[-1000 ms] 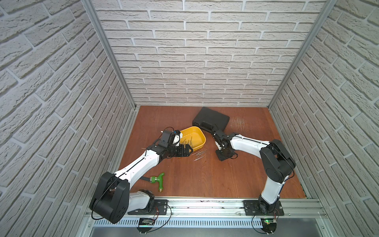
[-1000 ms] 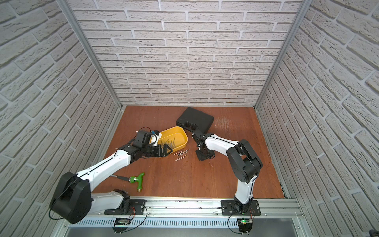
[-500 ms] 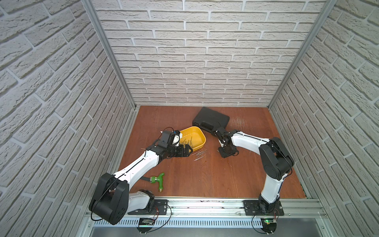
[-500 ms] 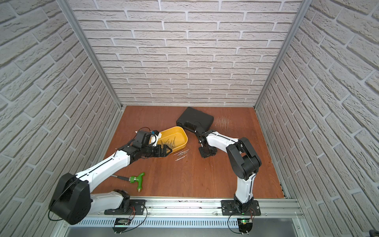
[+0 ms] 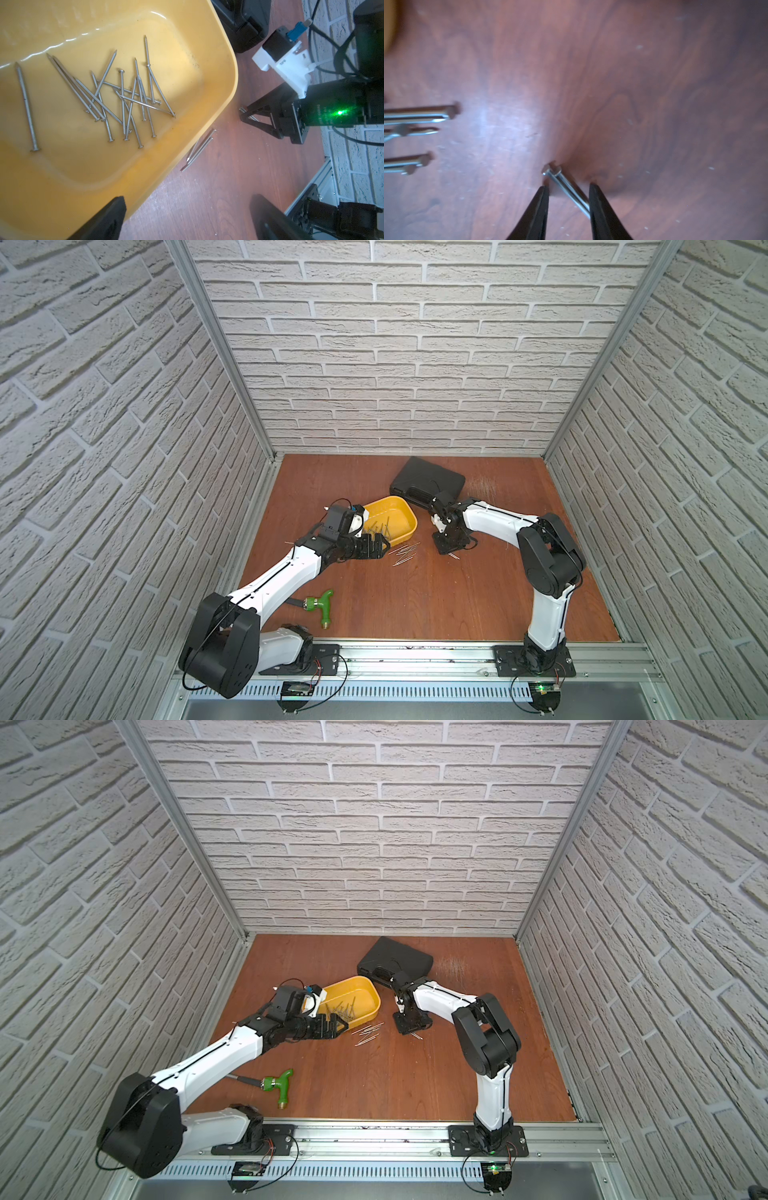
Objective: Put the nails on the desktop into the storage box
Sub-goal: Adjust the nail at the center of the board.
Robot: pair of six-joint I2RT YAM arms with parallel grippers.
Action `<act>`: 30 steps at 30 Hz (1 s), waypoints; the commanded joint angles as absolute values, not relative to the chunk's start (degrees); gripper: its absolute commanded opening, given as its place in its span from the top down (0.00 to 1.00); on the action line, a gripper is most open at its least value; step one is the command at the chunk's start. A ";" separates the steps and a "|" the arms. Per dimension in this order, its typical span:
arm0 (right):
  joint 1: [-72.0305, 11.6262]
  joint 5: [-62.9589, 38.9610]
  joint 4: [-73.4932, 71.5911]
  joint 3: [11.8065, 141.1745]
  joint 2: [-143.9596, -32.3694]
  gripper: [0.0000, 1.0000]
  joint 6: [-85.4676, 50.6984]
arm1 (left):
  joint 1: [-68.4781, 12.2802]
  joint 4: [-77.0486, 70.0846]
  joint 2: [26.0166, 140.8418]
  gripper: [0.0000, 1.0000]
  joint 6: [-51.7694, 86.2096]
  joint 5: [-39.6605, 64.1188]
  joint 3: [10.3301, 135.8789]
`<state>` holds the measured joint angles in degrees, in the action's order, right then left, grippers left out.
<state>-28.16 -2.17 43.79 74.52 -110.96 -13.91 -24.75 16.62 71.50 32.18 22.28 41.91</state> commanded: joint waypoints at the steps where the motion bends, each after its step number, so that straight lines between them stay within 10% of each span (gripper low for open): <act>1: -29.01 -9.78 40.75 71.41 -110.25 0.62 -16.69 | -24.16 16.60 70.65 0.02 32.12 21.97 40.88; 10: -27.88 -19.26 36.64 66.58 -103.59 0.63 -22.08 | -23.80 16.52 71.85 0.02 32.38 21.75 40.76; 30: -33.40 0.92 52.52 60.51 -90.47 0.49 -28.70 | -25.19 16.02 73.01 0.02 31.50 22.13 41.20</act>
